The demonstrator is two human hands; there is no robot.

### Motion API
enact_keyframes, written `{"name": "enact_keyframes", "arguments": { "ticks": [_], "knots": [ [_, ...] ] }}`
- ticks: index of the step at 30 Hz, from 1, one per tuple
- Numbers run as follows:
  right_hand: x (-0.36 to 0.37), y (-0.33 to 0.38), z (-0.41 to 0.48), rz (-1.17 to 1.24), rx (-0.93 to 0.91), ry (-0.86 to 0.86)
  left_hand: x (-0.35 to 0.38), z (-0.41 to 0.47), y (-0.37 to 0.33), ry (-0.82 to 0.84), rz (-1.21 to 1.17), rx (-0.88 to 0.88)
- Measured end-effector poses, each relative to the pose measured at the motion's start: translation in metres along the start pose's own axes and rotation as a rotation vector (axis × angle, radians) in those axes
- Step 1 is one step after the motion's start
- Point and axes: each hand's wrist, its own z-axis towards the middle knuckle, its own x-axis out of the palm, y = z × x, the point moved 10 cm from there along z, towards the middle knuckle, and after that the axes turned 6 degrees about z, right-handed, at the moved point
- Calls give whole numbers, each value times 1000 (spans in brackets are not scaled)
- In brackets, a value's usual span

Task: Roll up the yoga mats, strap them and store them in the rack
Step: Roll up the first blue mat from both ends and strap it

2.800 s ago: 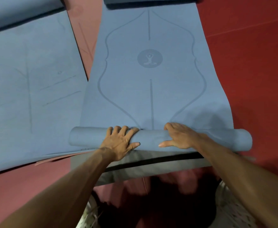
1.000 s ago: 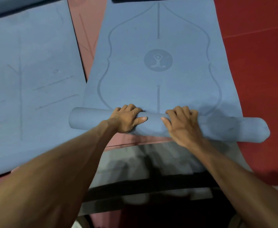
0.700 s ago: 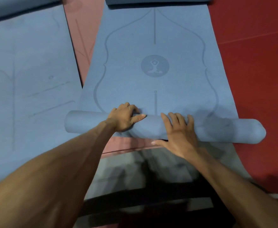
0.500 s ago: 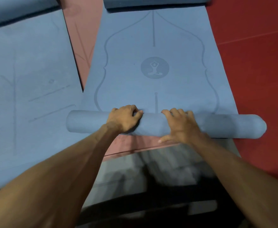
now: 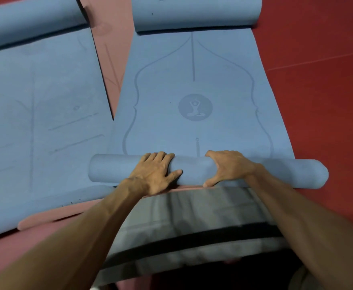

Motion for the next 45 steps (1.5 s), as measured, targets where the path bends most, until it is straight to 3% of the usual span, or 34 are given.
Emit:
{"name": "enact_keyframes", "arguments": {
  "ticks": [6,15,19,22,28,31,33,34,38,42,45],
  "knots": [
    [34,10,-31,92,-5,99,24,-42,-12,113,-16,-58],
    [72,20,-67,208,54,271,41,-82,-24,134,-8,-18],
    [82,22,-66,55,40,173,58,-84,-25,84,80,-18],
    [77,17,-62,87,36,61,56,-73,-21,25,89,-13],
    [55,27,-69,52,-138,-198,50,-51,-10,30,49,-9],
    [39,31,-83,104,-217,-466,51,-37,-4,71,-8,-9],
    [29,37,-97,34,-283,-693,54,-25,2,120,-58,-24],
    [31,40,-99,-24,-287,-728,54,-20,4,142,-93,-34],
    [54,35,-85,-153,-211,-575,54,-10,11,198,-168,-75],
    [45,30,-73,-155,-160,-562,45,-14,9,66,-72,-110],
    [38,26,-60,-121,-122,-433,30,-25,3,-76,-24,-114]
  ]
}}
